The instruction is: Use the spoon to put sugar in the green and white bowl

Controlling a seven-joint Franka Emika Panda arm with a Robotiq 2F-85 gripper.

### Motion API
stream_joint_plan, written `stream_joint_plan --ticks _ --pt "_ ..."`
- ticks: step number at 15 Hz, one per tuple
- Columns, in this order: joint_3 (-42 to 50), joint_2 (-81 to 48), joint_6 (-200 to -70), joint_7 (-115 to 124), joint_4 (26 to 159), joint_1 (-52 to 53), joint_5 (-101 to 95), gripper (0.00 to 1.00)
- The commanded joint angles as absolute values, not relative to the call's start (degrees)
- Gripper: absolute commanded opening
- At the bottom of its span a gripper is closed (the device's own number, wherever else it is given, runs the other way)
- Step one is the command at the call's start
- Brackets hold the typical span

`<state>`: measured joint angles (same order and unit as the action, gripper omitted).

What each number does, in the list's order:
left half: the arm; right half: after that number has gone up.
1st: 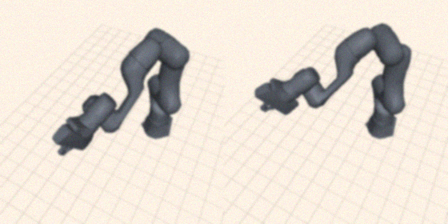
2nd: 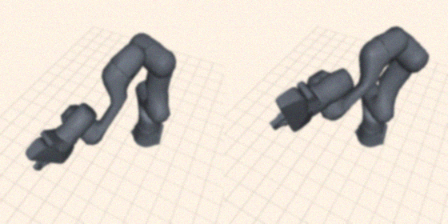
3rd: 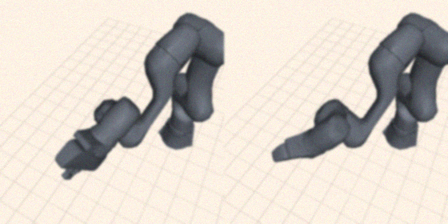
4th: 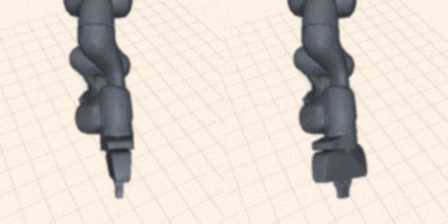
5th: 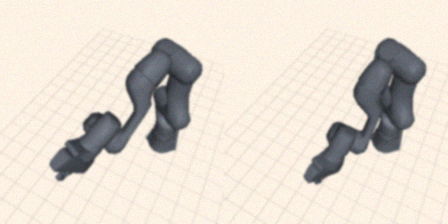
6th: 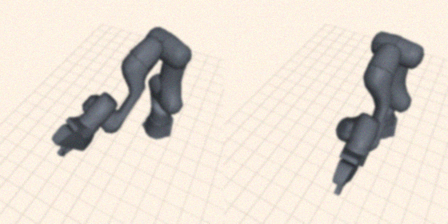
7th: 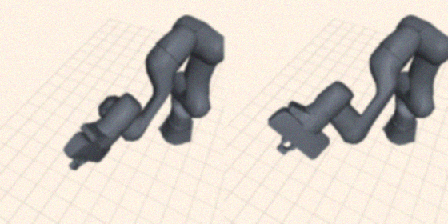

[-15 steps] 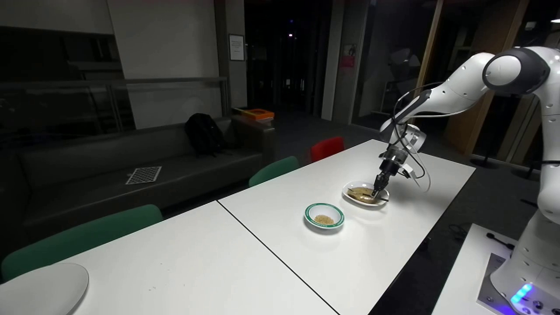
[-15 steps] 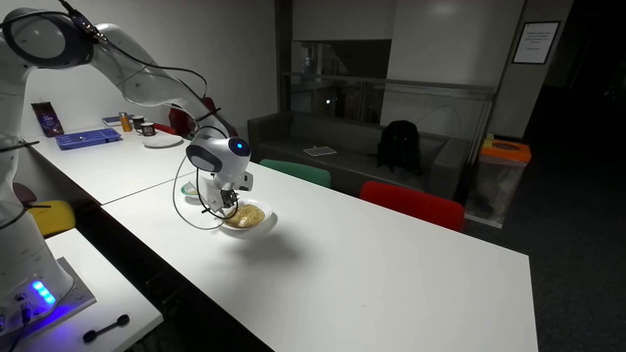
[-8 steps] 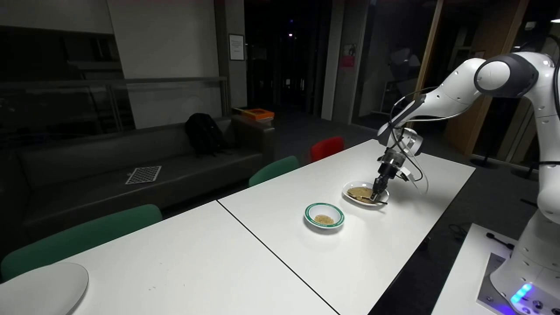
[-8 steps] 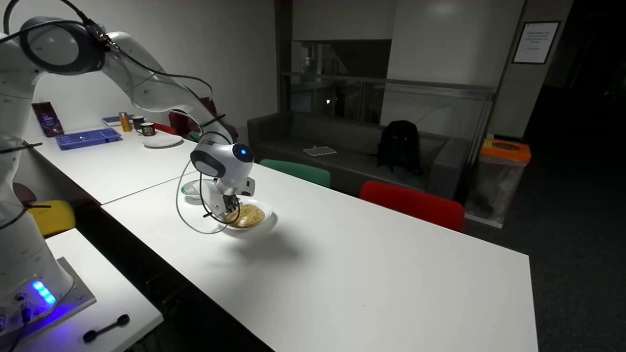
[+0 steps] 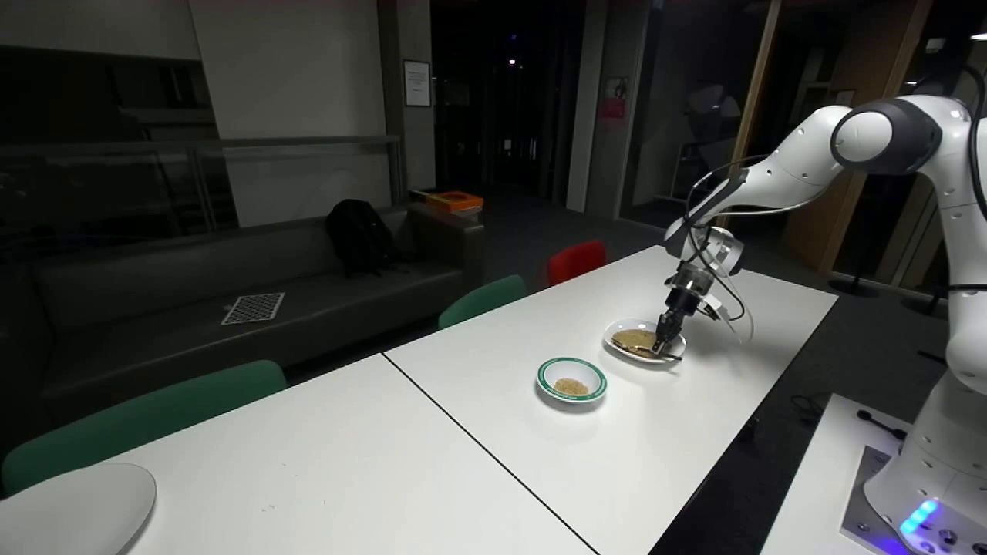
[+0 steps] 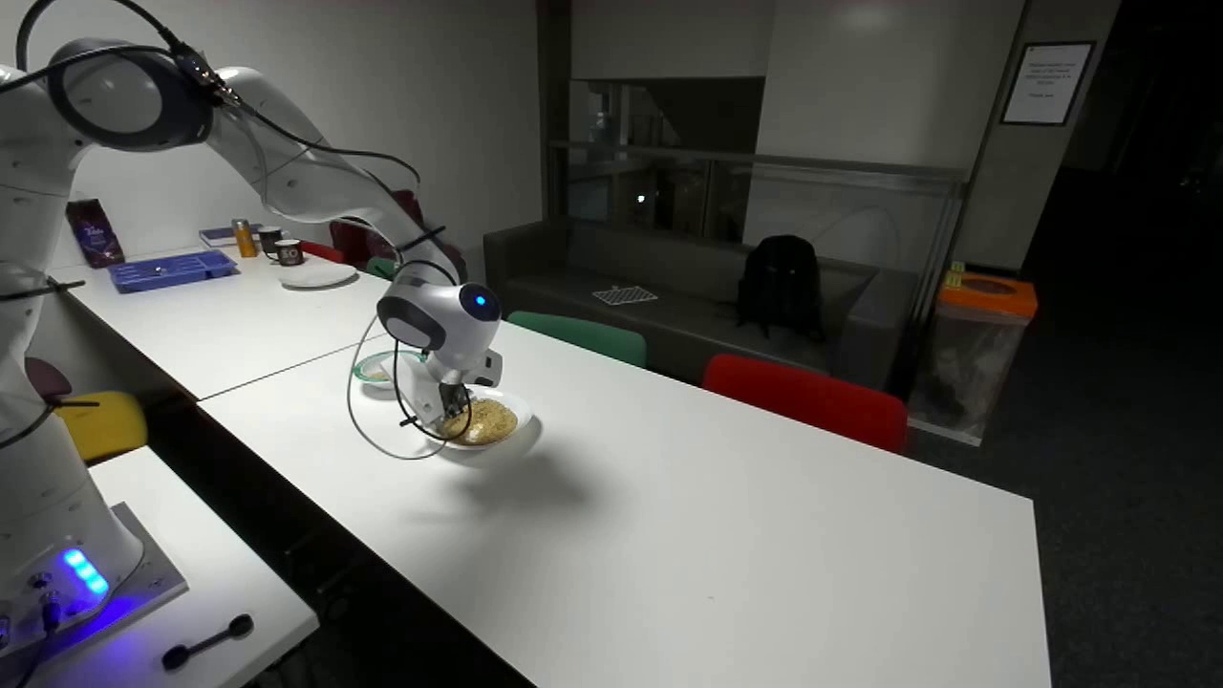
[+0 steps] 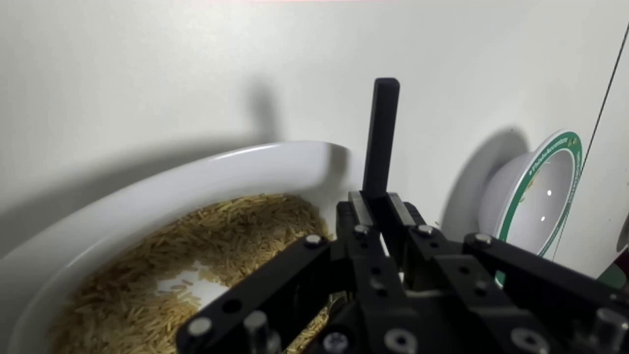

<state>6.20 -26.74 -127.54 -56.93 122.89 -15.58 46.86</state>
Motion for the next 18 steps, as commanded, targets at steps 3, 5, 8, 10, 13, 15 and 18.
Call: stream_joint_plan --ticks 3,5,8,10,13,15,18 --pt "5.79 -27.46 -123.04 -55.77 120.64 -18.56 47.67 0.03" --pt "5.92 -27.77 -122.2 -55.61 120.27 -19.11 47.83 0.03" --pt "5.85 -28.93 -121.02 -55.19 119.45 -19.63 47.82 0.03" --pt "5.62 -29.41 -120.96 -55.12 119.42 -19.52 47.78 0.03" --pt "5.26 -29.94 -121.12 -55.11 119.26 -19.3 47.71 0.03" --pt "5.15 -30.11 -121.12 -55.03 119.06 -19.39 47.8 0.03" --pt "5.17 -30.02 -120.86 -54.82 118.85 -19.71 48.09 0.03"
